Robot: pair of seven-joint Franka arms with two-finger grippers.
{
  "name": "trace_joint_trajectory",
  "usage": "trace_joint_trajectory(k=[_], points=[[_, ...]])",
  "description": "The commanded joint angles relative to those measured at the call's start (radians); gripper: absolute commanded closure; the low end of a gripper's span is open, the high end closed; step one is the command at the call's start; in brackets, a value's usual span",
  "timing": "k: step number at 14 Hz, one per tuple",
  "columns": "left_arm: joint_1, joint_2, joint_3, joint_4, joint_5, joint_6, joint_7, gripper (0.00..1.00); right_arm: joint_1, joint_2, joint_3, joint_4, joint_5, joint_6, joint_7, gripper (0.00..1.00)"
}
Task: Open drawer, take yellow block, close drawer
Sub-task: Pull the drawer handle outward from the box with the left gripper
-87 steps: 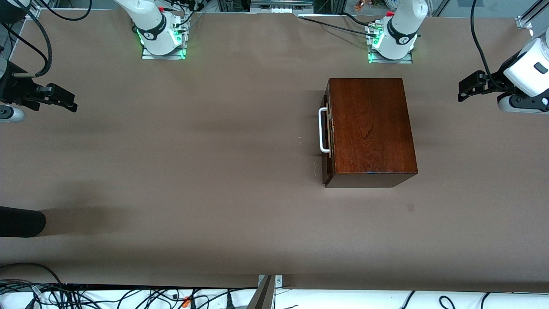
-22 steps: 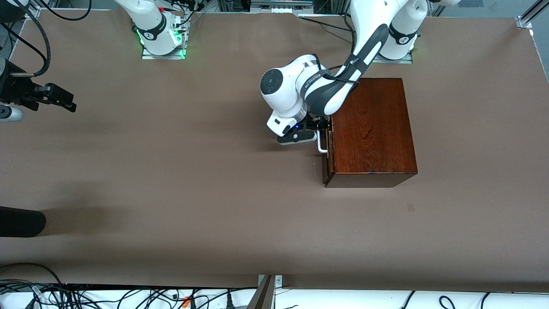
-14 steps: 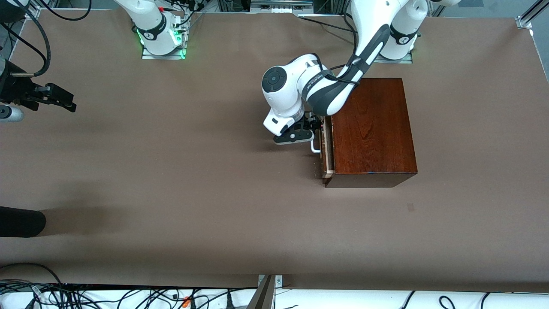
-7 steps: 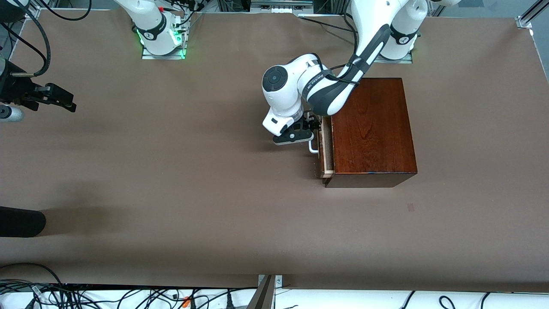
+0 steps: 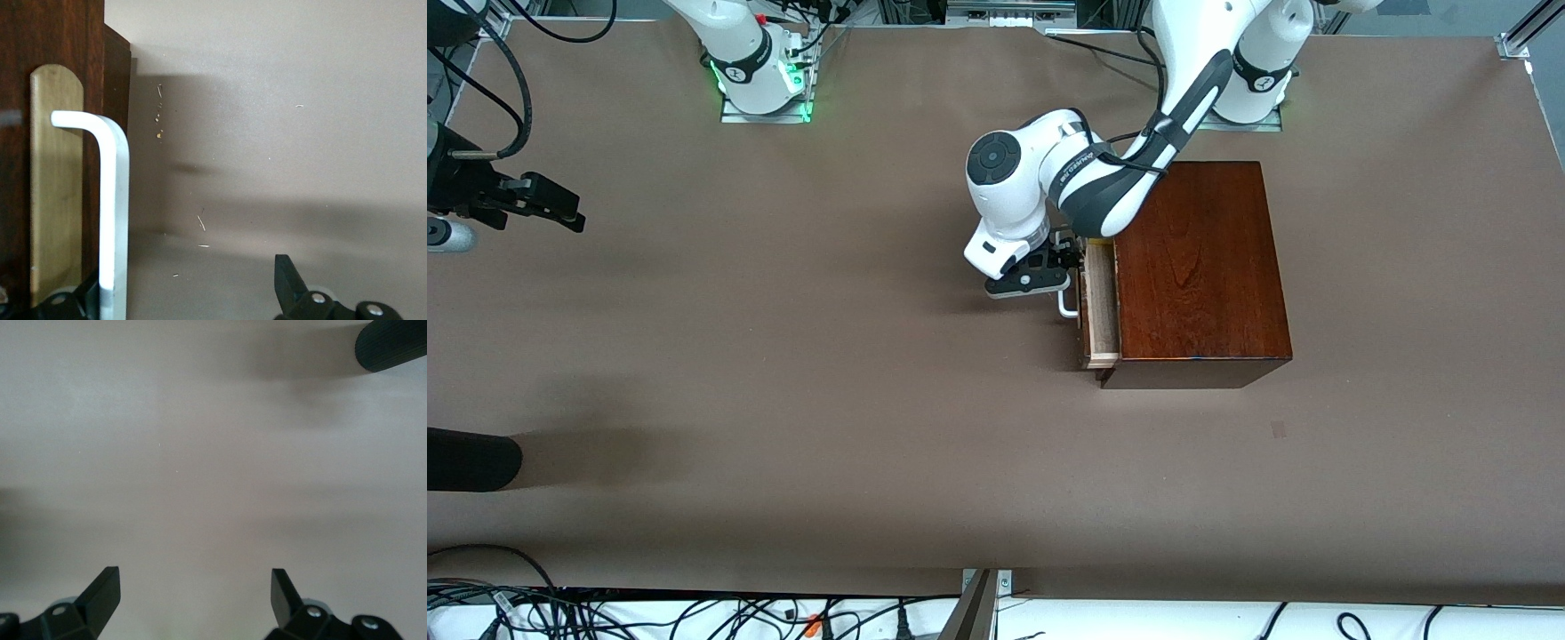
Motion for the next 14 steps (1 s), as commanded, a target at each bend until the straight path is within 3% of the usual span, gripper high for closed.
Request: trace_joint_trajectory(k=[1,14], points=[[-0.027,0.063,-0.013,0.090,-0.029,0.088,0.017,0.00,-0.003,-0.005,0.004,0.010,-0.006,-0.005,0.009,0.00],[-0.064,0.076,-0.013,0.111,-0.032,0.090,0.016,0.00,-0.003,-0.005,0.004,0.010,-0.006,-0.005,0.009,0.00]])
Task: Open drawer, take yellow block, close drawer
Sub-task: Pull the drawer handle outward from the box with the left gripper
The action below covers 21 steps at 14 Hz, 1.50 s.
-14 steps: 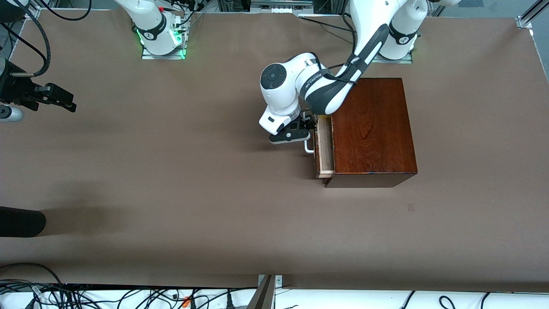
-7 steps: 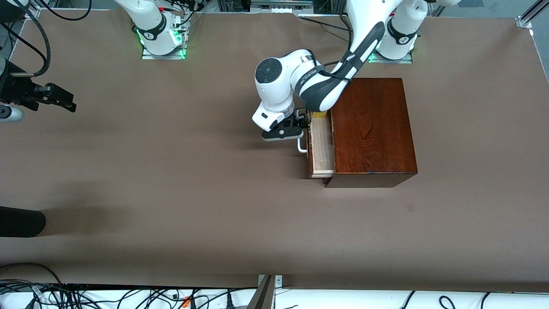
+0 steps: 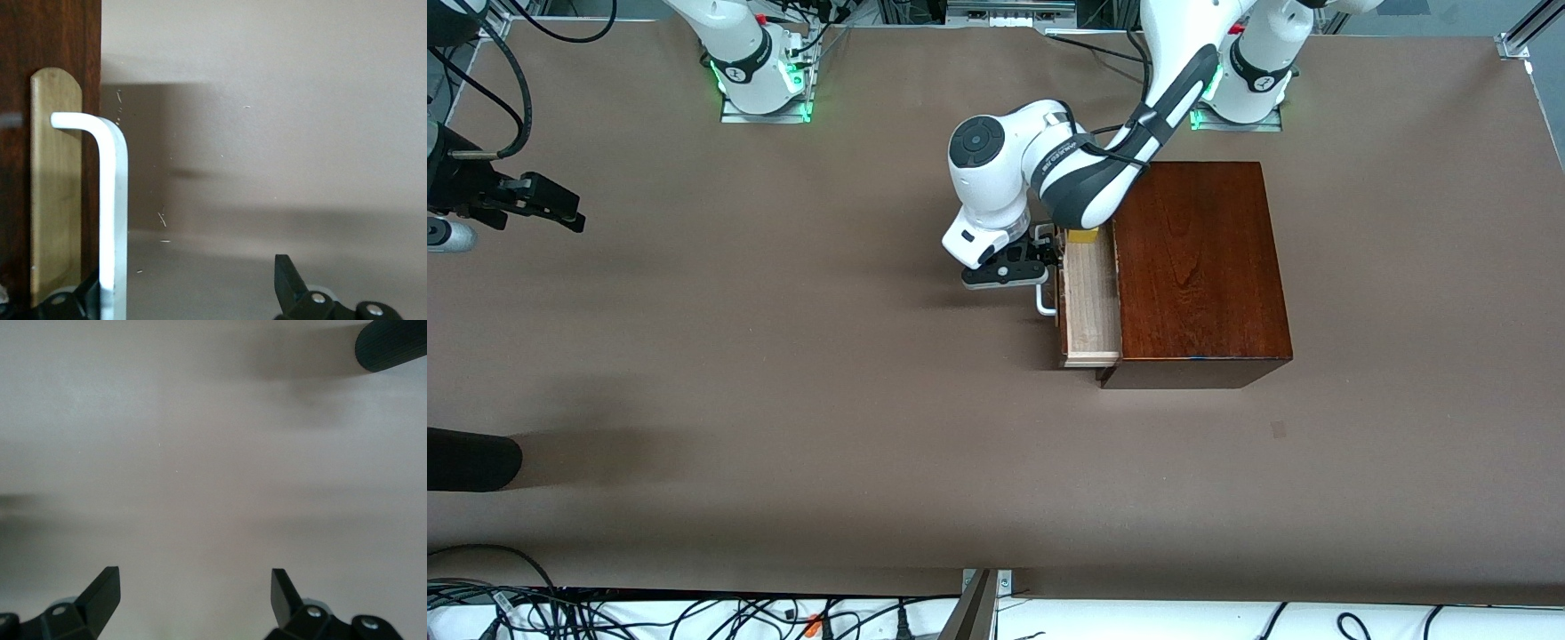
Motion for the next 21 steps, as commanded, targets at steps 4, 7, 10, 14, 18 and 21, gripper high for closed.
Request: trace_joint_trajectory(k=[4,7,10,14,18,21], points=[[-0.019,0.044,-0.005,0.053,-0.031,0.064,0.016,0.00,-0.003,-0.005,0.004,0.010,-0.006,-0.005,0.009,0.00],[-0.019,0.043,-0.005,0.053,-0.033,0.060,0.015,0.00,-0.003,-0.005,0.004,0.010,-0.006,-0.005,0.009,0.00],[-0.019,0.036,-0.006,0.054,-0.033,0.053,0.015,0.00,-0.003,-0.005,0.004,0.010,-0.006,-0.005,0.009,0.00],[-0.020,0.032,-0.006,0.096,-0.031,0.001,0.016,0.00,-0.003,-0.005,0.004,0.010,-0.006,-0.005,0.009,0.00],[-0.022,0.032,-0.006,0.102,-0.028,-0.017,0.016,0.00,-0.003,-0.005,0.004,0.010,-0.006,-0.005,0.009,0.00],[-0.037,0.033,-0.005,0.103,-0.017,-0.069,0.015,0.00,-0.003,-0.005,0.004,0.010,-0.006,-0.003,0.009,0.00]])
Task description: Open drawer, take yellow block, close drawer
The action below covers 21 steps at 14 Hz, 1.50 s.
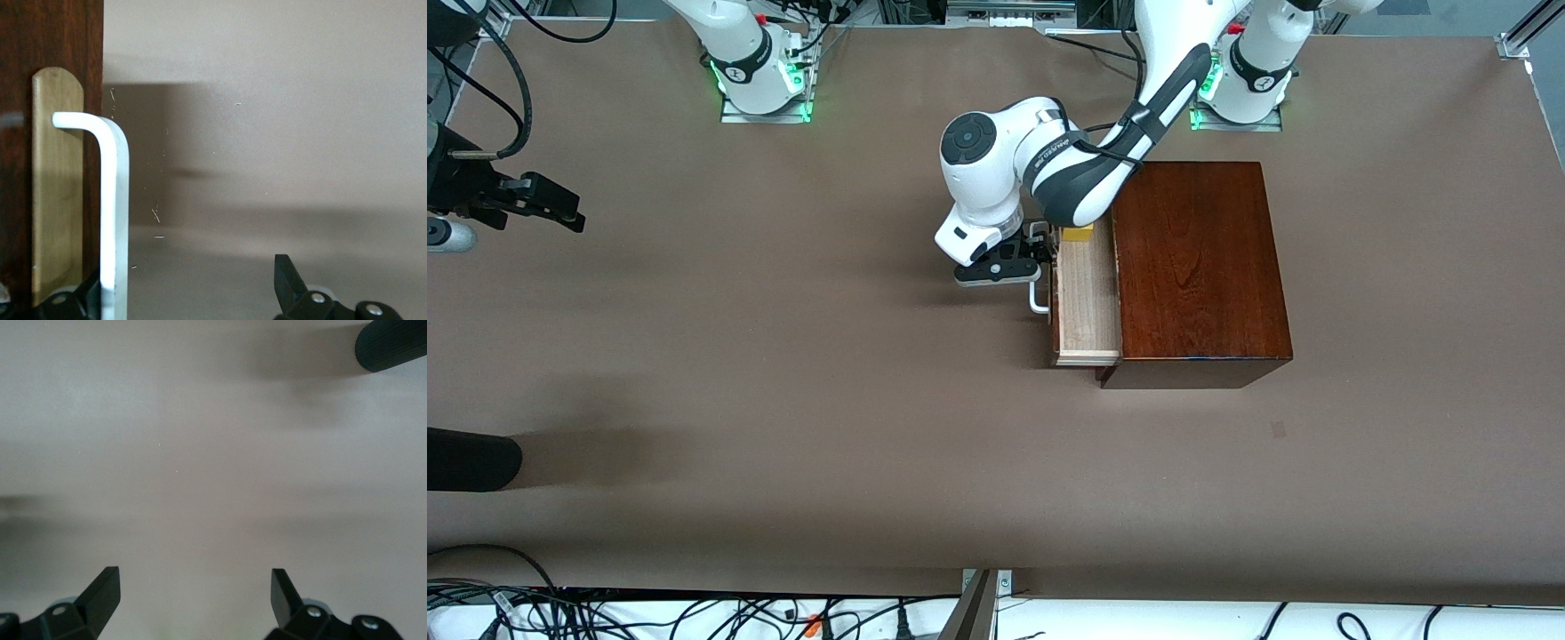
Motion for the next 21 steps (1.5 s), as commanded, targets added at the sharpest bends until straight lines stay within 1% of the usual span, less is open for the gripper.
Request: trace_joint_trajectory(k=[1,4,6,8,11,13,15,17,18,20,21], points=[[-0.031,0.023,-0.006,0.070,-0.010,-0.049,0.013,0.00,-0.003,-0.005,0.004,0.010,-0.006,-0.003,0.009,0.00],[-0.041,0.021,-0.003,0.073,0.006,-0.080,0.014,0.00,-0.003,-0.005,0.004,0.010,-0.006,-0.003,0.009,0.00],[-0.041,0.018,-0.006,0.107,0.007,-0.121,0.029,0.00,-0.003,-0.005,0.004,0.010,-0.006,-0.003,0.009,0.00],[-0.040,0.004,-0.009,0.153,-0.003,-0.204,0.054,0.00,-0.003,-0.005,0.004,0.010,-0.006,-0.003,0.009,0.00],[-0.023,-0.045,-0.035,0.208,-0.051,-0.322,0.112,0.00,-0.003,-0.005,0.004,0.010,-0.006,-0.003,0.009,0.00],[0.007,-0.107,-0.034,0.214,-0.106,-0.399,0.189,0.00,-0.003,-0.005,0.004,0.010,-0.006,-0.003,0.011,0.00],[0.084,-0.169,-0.035,0.216,-0.163,-0.471,0.279,0.00,-0.002,-0.006,0.012,0.011,0.005,0.002,0.012,0.00],[0.193,-0.221,-0.037,0.216,-0.216,-0.526,0.402,0.00,0.001,-0.011,0.019,0.022,0.011,-0.011,0.020,0.00],[0.249,-0.244,-0.037,0.216,-0.247,-0.546,0.457,0.00,0.006,-0.014,0.035,0.025,0.017,-0.011,0.070,0.00],[0.355,-0.287,-0.035,0.216,-0.275,-0.592,0.558,0.00,0.006,-0.014,0.088,0.026,0.073,-0.011,0.251,0.00],[0.397,-0.302,-0.035,0.216,-0.275,-0.623,0.615,0.00,0.006,-0.014,0.127,0.035,0.075,-0.011,0.325,0.00]])
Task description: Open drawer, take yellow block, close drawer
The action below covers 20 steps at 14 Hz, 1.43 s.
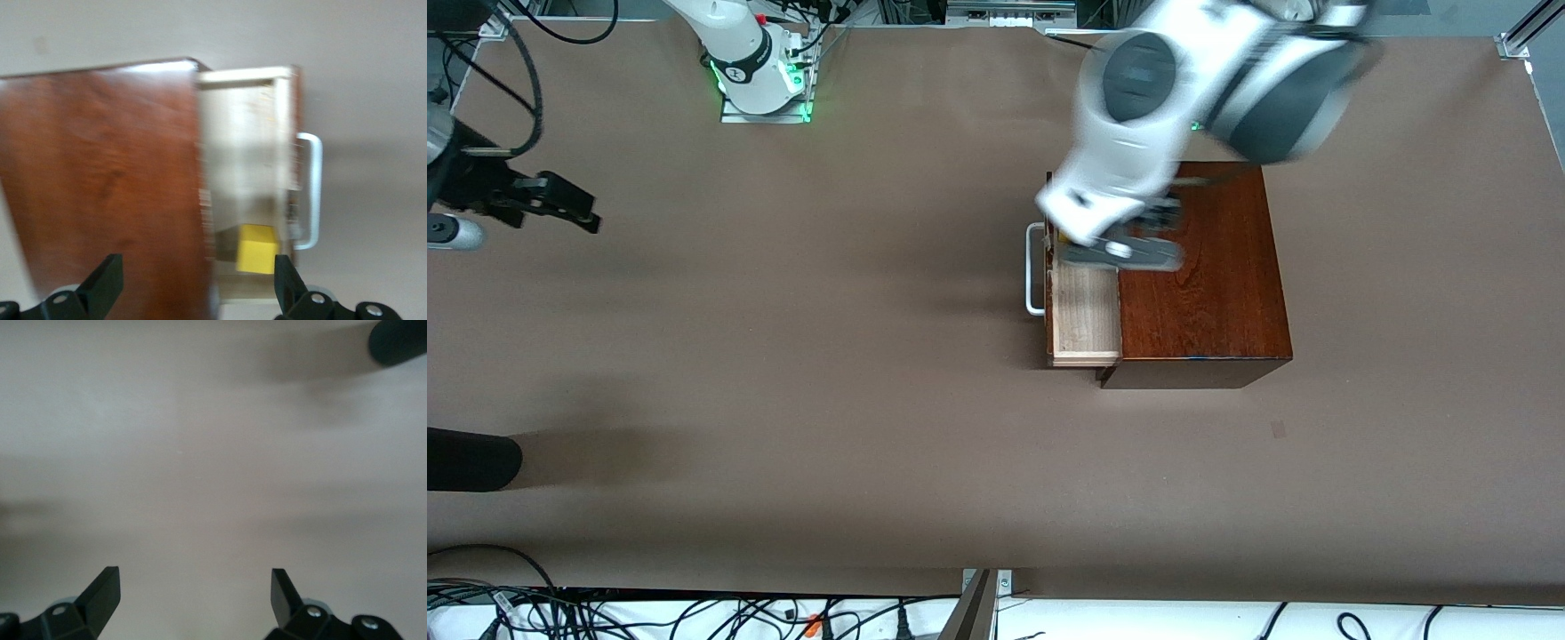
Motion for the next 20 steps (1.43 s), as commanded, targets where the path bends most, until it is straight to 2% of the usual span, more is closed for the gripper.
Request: trace_joint_trajectory(k=[1,4,5,8,11,14,17,20], points=[[0.122,-0.065,-0.012,-0.017,-0.033,-0.074,0.158,0.00,0.003,-0.010,0.102,0.029,0.022,-0.013,0.212,0.00],[0.238,-0.097,-0.006,-0.017,-0.034,-0.120,0.330,0.00,0.007,-0.004,0.220,0.032,0.022,-0.013,0.495,0.00],[0.245,-0.123,0.006,-0.031,-0.033,-0.118,0.389,0.00,0.022,0.000,0.249,0.032,0.022,-0.010,0.598,0.00],[0.240,-0.220,0.112,-0.121,-0.062,-0.095,0.492,0.00,0.107,0.029,0.311,0.039,0.018,0.012,0.911,0.00],[0.246,-0.341,0.222,-0.279,-0.108,0.001,0.571,0.00,0.251,0.062,0.312,0.051,0.013,0.084,1.302,0.00],[0.271,-0.438,0.270,-0.413,-0.109,0.134,0.584,0.00,0.403,0.115,0.312,0.052,-0.021,0.166,1.636,0.00],[0.266,-0.446,0.300,-0.419,-0.100,0.199,0.585,0.00,0.532,0.201,0.312,0.084,-0.053,0.231,2.003,0.00],[0.263,-0.446,0.302,-0.413,-0.088,0.189,0.572,0.00,0.624,0.331,0.311,0.189,-0.090,0.248,2.264,0.00]])
